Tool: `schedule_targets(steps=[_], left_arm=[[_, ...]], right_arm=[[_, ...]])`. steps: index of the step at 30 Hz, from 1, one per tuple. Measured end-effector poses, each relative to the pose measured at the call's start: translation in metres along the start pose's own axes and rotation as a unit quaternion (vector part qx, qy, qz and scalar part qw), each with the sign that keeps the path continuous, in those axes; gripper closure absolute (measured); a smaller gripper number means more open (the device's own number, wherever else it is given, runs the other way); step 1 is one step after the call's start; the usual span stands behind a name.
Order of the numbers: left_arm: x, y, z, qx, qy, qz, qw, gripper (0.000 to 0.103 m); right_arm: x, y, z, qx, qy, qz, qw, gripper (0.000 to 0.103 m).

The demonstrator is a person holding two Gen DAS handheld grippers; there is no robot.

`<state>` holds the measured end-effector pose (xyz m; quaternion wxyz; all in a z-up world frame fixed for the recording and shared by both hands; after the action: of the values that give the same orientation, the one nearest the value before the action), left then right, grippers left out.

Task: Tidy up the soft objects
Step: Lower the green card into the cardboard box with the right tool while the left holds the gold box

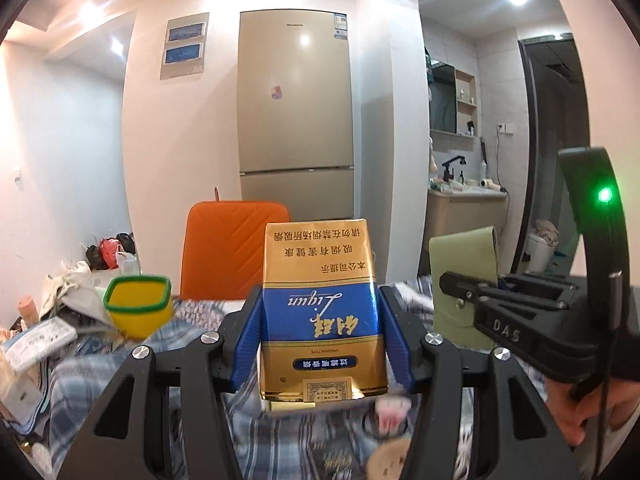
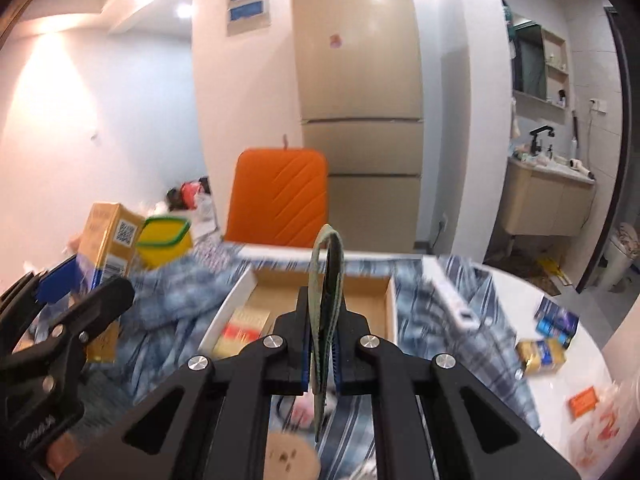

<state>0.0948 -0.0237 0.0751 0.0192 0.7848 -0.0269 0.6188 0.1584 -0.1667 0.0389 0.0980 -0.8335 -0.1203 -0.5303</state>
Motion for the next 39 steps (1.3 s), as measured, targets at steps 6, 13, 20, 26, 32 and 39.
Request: schedule_targets(steps=[6, 13, 20, 26, 32, 39], left_arm=[[0.013, -0.003, 0.044, 0.019, -0.004, -0.003, 0.9998, 0.049], [-0.015, -0.018, 0.089, 0.038, -0.061, -0.005, 0.9974, 0.049], [-0.062, -0.037, 0.13, 0.041, -0.15, -0.012, 0.9877, 0.049], [-0.085, -0.041, 0.145, 0.04, -0.191, -0.02, 0.9806, 0.049], [-0.092, -0.039, 0.146, 0.04, -0.197, -0.011, 0.9795, 0.049], [-0.093, -0.038, 0.146, 0.031, -0.193, -0.008, 0.9806, 0.049]], right_arm=[[0.03, 0.018, 0.029, -0.023, -0.005, 0.008, 1.0, 0.094], [0.03, 0.014, 0.075, 0.012, -0.044, 0.025, 0.999, 0.094], [-0.018, -0.006, 0.127, 0.055, -0.11, 0.044, 0.991, 0.094], [-0.053, -0.019, 0.153, 0.104, -0.149, 0.06, 0.981, 0.094], [-0.073, -0.009, 0.18, 0.144, -0.18, 0.112, 0.967, 0.094], [-0.085, -0.017, 0.19, 0.123, -0.19, 0.08, 0.971, 0.094]])
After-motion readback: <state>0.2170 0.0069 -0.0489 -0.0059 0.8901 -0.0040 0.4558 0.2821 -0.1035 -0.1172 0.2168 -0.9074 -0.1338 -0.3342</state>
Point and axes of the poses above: each gripper's, at about its wrist camera, not at the fingertips, and z roughly the way its jaws point, y to its right, x to its top, the point moved 5 cm from there along z, roughly the way its jaws point, and after that the axes turned 4 degrees about y, right-handed, at the moved point
